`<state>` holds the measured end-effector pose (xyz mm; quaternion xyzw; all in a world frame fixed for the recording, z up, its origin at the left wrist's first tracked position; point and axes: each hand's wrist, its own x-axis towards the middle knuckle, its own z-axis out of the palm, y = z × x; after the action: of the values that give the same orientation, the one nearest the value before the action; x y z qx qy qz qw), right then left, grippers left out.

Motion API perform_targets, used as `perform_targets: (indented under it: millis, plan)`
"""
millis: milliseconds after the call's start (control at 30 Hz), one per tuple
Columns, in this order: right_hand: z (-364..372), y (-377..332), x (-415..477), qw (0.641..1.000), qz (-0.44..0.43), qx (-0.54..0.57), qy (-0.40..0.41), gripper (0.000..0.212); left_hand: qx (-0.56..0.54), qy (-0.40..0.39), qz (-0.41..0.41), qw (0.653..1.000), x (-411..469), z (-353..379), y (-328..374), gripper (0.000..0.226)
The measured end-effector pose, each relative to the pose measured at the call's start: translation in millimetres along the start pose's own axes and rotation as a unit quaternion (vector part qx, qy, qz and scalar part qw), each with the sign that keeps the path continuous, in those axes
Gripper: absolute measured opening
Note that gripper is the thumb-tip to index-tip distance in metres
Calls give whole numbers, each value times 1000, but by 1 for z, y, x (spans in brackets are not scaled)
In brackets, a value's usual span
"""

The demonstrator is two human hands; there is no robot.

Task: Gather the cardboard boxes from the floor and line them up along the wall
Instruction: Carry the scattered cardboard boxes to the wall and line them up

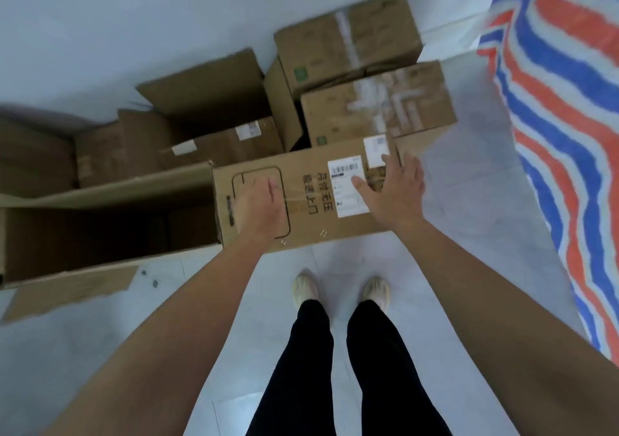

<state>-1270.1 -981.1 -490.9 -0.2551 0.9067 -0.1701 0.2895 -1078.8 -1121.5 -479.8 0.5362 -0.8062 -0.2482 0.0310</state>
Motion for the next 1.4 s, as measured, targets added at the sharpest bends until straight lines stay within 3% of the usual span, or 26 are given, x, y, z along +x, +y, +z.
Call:
perform_targets:
  millis: [100,200,367,533,733,900,967,1100,1400]
  plan:
    - [-67,-32,-17,996,-37,48,58,55,-11,23,66,997,-2,-57,58,50]
    - [-138,-71,-29,987,-73,79,122,42,-3,89,133,987,6,-119,117,57]
    - [-240,-123,-60,955,-134,122,235,38,-13,157,208,965,5,-222,195,61]
    - [-280,-127,-106,931,-139,93,324,39,-36,168,286,943,-6,-258,229,59]
    - [-276,-55,-198,912,10,66,406,33,-63,66,404,910,-38,-222,269,56]
    - [-257,14,-317,887,184,63,419,33,-118,-58,521,844,-129,-167,305,44]
    - [-248,46,-390,845,261,70,461,30,-157,-127,583,787,-202,-148,321,43]
    - [-219,92,-526,746,378,114,537,31,-127,-187,687,691,-355,-145,335,52]
    - [-91,160,-817,559,552,144,601,31,-166,-322,770,525,-677,-115,271,58]
